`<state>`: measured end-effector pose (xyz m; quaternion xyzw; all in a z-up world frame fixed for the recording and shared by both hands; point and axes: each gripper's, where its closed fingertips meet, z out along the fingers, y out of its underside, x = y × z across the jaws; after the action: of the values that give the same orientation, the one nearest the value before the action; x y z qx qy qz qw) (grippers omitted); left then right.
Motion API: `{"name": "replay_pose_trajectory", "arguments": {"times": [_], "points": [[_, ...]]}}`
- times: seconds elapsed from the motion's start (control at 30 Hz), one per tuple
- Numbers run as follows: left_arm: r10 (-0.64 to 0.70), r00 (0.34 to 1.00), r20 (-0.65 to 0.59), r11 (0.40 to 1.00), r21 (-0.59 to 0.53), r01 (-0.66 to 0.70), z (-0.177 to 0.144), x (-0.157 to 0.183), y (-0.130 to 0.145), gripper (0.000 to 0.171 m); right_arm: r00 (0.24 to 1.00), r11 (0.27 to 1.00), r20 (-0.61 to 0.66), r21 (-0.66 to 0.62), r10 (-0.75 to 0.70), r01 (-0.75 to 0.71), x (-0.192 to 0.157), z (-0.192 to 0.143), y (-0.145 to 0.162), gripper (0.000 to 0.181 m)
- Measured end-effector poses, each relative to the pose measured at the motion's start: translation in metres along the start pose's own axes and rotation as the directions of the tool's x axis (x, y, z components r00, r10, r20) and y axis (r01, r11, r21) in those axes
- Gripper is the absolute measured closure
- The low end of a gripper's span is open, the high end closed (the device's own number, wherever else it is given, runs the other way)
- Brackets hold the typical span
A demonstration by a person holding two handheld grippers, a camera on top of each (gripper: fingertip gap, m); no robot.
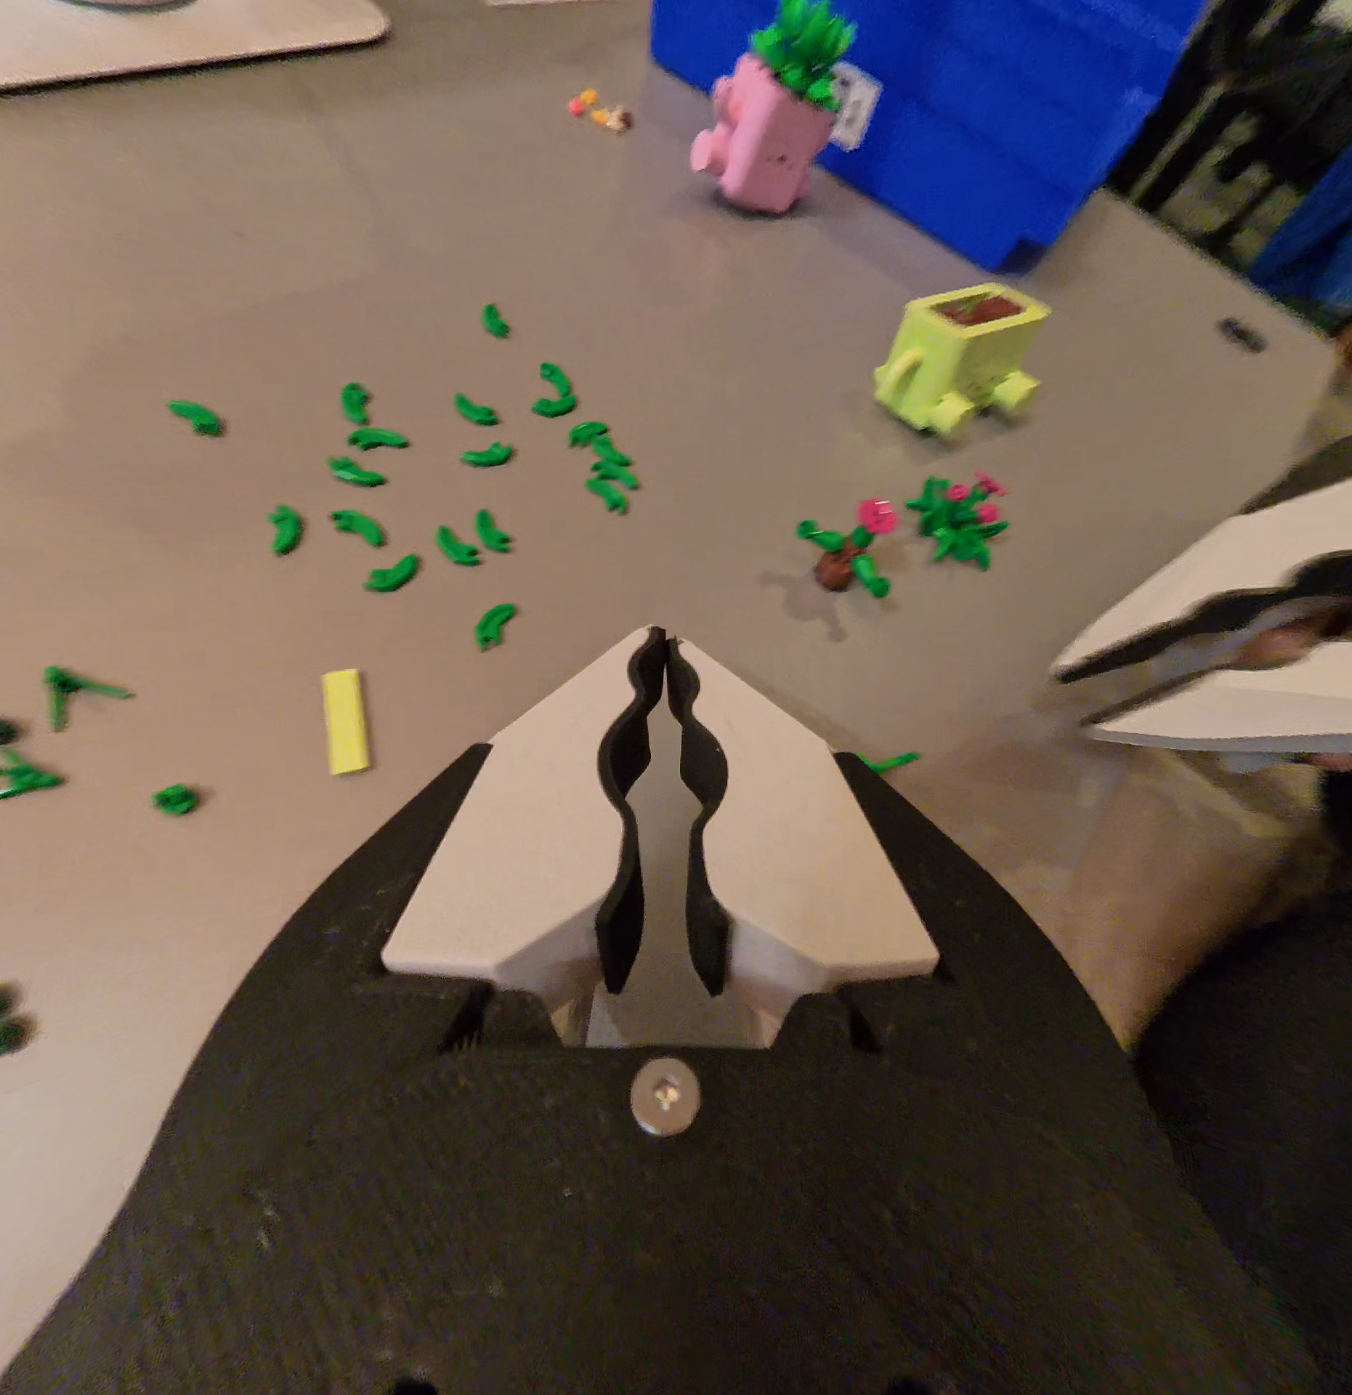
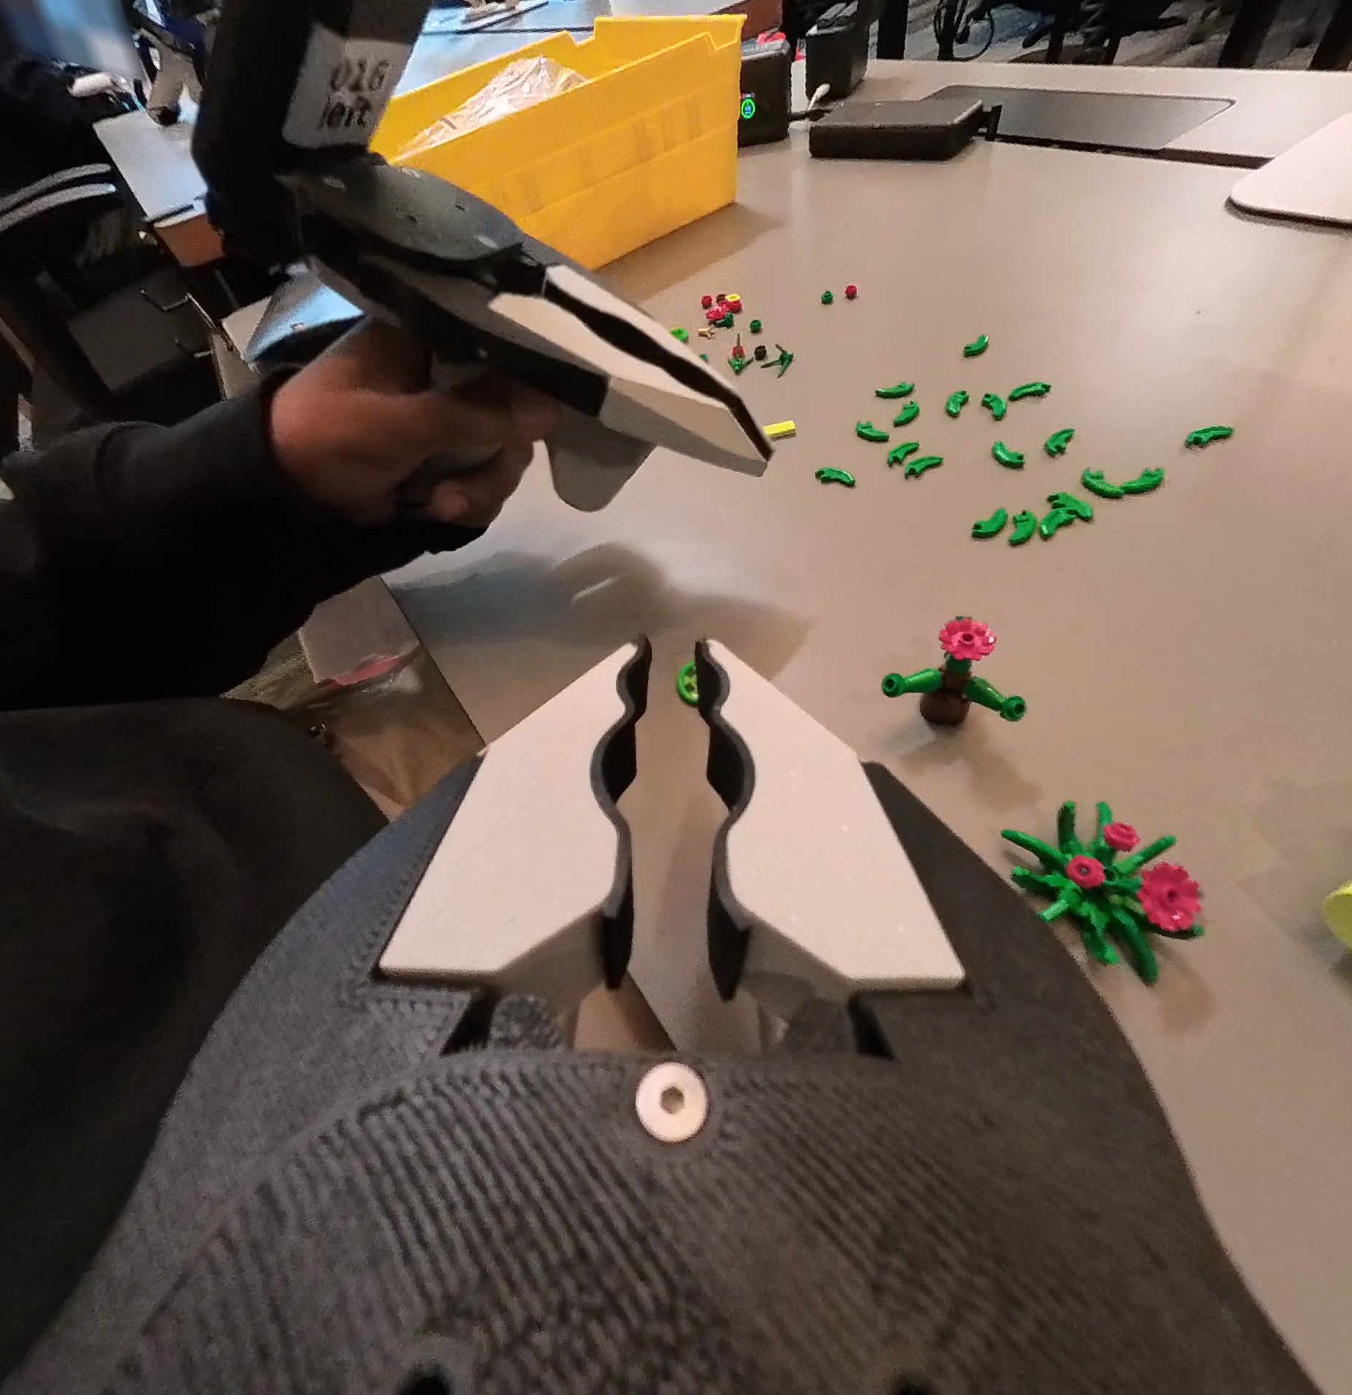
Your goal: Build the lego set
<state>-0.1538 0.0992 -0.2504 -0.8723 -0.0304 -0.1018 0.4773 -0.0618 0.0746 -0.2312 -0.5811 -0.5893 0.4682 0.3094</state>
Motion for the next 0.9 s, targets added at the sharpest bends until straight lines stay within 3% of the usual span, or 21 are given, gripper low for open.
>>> {"name": "replay_pose_trajectory", "arguments": {"times": [0.13, 0.3, 0.47, 0.57, 0.73, 0.8, 0.9], "points": [[0.026, 0.993, 0.119, 0.997, -0.073, -0.017, 0.01, -0.038, 0.006, 0.156, 1.0, 1.0, 0.017, 0.003, -0.003, 0.003, -0.004, 0.003, -0.001, 0.17], [0.08, 0.982, 0.172, 0.981, -0.187, -0.048, 0.029, -0.059, 0.013, 0.149, 1.0, 1.0, 0.015, 0.021, -0.014, 0.014, -0.006, 0.002, -0.006, 0.171], [0.082, 0.981, 0.178, 0.977, -0.207, -0.044, 0.036, -0.06, 0.018, 0.151, 1.0, 0.999, 0.003, 0.035, 0.003, -0.003, -0.002, -0.002, -0.006, 0.171], [0.088, 0.978, 0.187, 0.976, -0.214, -0.047, 0.036, -0.06, 0.018, 0.165, 1.0, 0.999, 0.005, 0.037, 0.015, -0.015, 0.001, -0.002, -0.005, 0.171], [0.142, 0.988, 0.053, 0.981, -0.141, -0.134, 0.031, -0.027, 0.008, 0.166, 1.0, 0.999, -0.013, 0.036, 0.01, -0.01, 0.01, -0.005, -0.009, 0.168], [0.25, 0.968, -0.031, 0.967, -0.05, -0.251, 0.023, 0.002, -0.004, 0.166, 0.999, 0.999, -0.03, 0.04, 0.014, -0.012, 0.017, -0.009, -0.014, 0.167], [0.442, 0.891, -0.108, 0.897, 0.082, -0.435, 0.01, 0.047, -0.016, 0.166, 0.996, 0.993, -0.017, 0.069, 0.093, -0.092, 0.028, -0.016, -0.024, 0.161]]}}
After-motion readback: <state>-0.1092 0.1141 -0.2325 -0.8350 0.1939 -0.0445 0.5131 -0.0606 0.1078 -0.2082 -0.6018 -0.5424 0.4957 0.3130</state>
